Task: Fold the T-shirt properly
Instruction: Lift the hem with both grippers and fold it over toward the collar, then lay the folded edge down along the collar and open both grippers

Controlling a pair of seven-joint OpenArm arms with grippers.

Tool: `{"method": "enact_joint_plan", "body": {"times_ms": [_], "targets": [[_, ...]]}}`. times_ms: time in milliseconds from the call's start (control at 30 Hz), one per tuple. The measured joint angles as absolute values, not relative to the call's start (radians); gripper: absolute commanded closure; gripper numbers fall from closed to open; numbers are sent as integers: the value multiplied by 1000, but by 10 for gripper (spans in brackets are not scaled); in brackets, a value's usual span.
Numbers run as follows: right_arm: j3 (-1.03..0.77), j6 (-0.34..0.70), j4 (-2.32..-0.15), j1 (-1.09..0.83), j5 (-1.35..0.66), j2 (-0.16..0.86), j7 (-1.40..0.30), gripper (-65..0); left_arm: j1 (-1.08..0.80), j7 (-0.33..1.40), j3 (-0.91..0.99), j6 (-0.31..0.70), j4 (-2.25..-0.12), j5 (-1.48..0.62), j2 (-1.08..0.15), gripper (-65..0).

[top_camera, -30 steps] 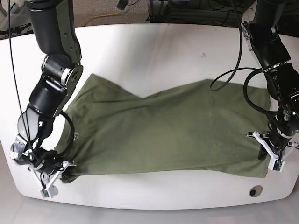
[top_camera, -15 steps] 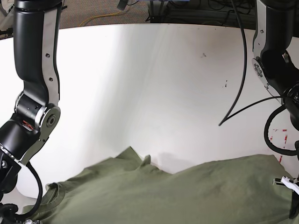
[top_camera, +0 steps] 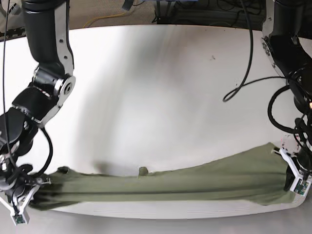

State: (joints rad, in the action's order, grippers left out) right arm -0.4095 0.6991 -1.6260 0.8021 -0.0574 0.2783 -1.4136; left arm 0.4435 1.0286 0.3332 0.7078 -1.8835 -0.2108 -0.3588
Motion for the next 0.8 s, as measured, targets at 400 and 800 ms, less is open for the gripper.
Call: {"method": "enact_joint_plan", "body": {"times_ms": [400, 800], "targets": [[-576, 699, -1755, 337, -211, 212, -1406, 0, -1, 926, 419, 707, -1931, -194, -339, 0], [-677, 697, -1757, 62, -422, 214, -1411, 0, -239, 917, 447, 706, -1932, -200, -345, -6]]}}
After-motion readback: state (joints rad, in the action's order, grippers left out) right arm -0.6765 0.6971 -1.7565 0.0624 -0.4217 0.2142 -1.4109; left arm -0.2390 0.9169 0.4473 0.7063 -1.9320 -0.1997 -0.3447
